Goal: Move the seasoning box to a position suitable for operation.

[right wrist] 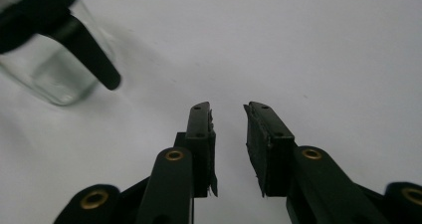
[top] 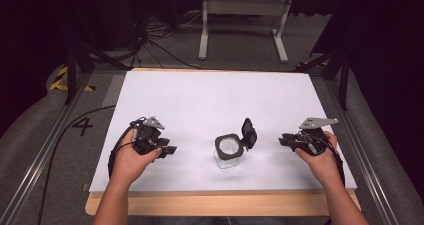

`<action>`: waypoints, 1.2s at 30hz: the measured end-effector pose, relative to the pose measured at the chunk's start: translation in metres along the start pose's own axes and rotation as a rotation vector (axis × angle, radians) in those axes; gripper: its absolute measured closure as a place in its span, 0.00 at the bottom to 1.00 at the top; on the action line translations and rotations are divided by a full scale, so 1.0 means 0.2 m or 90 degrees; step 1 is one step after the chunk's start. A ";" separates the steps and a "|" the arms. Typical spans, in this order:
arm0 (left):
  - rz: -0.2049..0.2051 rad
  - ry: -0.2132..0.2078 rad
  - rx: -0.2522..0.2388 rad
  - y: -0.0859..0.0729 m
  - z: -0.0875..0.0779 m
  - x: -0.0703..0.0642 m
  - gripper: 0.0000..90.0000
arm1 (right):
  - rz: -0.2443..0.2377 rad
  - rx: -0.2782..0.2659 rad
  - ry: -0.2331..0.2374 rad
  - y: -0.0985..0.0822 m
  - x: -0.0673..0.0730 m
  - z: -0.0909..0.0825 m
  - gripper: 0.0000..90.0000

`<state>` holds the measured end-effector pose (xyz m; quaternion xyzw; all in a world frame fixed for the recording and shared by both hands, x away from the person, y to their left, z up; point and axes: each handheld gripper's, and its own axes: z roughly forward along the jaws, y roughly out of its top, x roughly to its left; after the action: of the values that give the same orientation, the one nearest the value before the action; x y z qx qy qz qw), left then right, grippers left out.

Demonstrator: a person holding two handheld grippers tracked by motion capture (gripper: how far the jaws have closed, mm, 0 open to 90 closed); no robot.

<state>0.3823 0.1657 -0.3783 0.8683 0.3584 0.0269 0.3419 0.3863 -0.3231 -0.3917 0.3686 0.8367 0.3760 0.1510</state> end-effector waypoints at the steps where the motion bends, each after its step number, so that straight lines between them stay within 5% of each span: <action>1: 0.003 -0.007 -0.009 0.00 -0.01 0.00 0.65 | -0.004 0.001 0.019 0.01 0.02 0.00 0.86; 6: 0.018 -0.019 -0.030 0.03 -0.02 -0.02 0.67 | -0.038 0.004 0.120 0.02 0.13 0.02 0.99; 14: 0.041 -0.052 -0.020 0.07 -0.01 -0.08 0.67 | -0.069 -0.013 0.191 0.06 0.27 0.03 1.00; 28: 0.053 -0.062 -0.016 0.09 0.00 -0.09 0.66 | -0.139 0.017 0.252 0.11 0.49 0.16 1.00; 36: 0.054 -0.063 -0.016 0.09 0.00 -0.10 0.66 | -0.146 0.036 0.238 0.10 0.52 0.24 1.00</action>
<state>0.3787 0.1440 -0.3643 0.8785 0.3036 0.0030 0.3689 0.3509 -0.2143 -0.4061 0.1991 0.8966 0.3949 0.0242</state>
